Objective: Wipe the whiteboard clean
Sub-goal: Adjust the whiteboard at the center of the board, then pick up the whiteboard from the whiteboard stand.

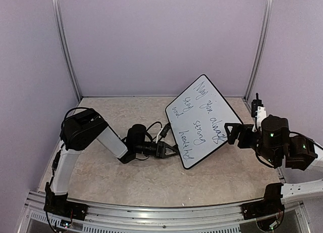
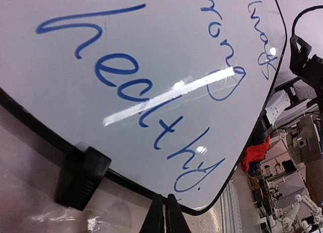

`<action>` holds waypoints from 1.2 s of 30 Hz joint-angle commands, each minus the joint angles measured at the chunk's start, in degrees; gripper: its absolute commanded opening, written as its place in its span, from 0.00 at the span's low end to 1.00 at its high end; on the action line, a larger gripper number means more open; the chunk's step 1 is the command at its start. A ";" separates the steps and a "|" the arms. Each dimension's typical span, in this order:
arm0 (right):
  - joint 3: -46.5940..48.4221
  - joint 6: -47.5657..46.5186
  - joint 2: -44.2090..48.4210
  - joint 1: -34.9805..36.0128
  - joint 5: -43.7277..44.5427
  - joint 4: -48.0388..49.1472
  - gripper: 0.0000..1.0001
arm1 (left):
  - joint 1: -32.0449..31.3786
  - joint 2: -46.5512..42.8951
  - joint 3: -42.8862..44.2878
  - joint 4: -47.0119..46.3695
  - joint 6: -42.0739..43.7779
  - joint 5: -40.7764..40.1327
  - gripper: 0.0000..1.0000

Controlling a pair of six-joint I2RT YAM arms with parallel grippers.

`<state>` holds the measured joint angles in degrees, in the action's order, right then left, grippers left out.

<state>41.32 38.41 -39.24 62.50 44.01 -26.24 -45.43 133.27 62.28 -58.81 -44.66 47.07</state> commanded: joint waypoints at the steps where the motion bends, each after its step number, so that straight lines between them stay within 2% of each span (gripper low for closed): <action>1: 1.26 -0.57 0.35 0.53 0.22 0.43 0.99 | 5.67 -7.44 -3.11 -0.05 2.05 -1.36 0.04; 4: 1.67 -1.44 0.10 0.51 0.37 0.86 0.99 | 7.88 -11.82 -3.26 4.48 4.63 -1.10 0.04; 6: 2.16 -1.96 -0.13 0.51 0.33 0.98 0.99 | 9.09 -13.99 -2.44 8.08 7.97 -1.57 0.10; 9: 2.71 -2.71 -0.31 0.52 0.29 1.18 0.99 | 10.90 -16.25 3.17 21.39 18.22 -5.33 0.44; 10: 2.91 -2.85 -0.35 0.52 0.17 1.19 0.99 | 11.37 -16.31 6.49 27.56 22.64 -7.03 0.52; 13: 3.60 -3.06 -0.06 0.52 -0.15 0.57 0.99 | 11.68 -14.65 17.31 44.37 36.27 -14.25 0.64; 16: 3.93 -2.97 1.04 0.56 0.09 -0.30 0.99 | 11.63 -11.54 25.72 54.53 47.27 -18.22 0.71; 19: 3.50 -2.56 2.44 0.52 0.05 -0.75 1.00 | 12.21 -7.74 33.68 64.95 54.55 -21.66 0.71; 23: 2.51 -2.21 3.28 0.51 -0.31 -0.46 0.99 | 12.75 -2.99 41.36 74.78 60.92 -23.04 0.66; 25: 2.28 -2.21 3.06 0.46 -0.56 -0.11 0.99 | 12.16 -0.17 44.49 78.37 64.13 -26.96 0.65; 29: 2.49 -2.47 2.36 0.51 -1.09 0.21 0.99 | 11.22 4.02 48.11 82.21 68.16 -32.02 0.64; 33: 2.47 -2.63 1.94 0.52 -1.43 0.47 1.00 | 11.24 6.06 49.38 83.15 70.88 -33.01 0.55; 36: 2.55 -2.53 1.74 0.53 -1.47 0.57 0.99 | 11.09 6.36 49.43 83.41 73.76 -33.39 0.54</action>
<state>43.55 36.05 -37.45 62.50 42.94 -26.41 -33.87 139.65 109.30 21.82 23.44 15.99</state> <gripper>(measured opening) 0.995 0.546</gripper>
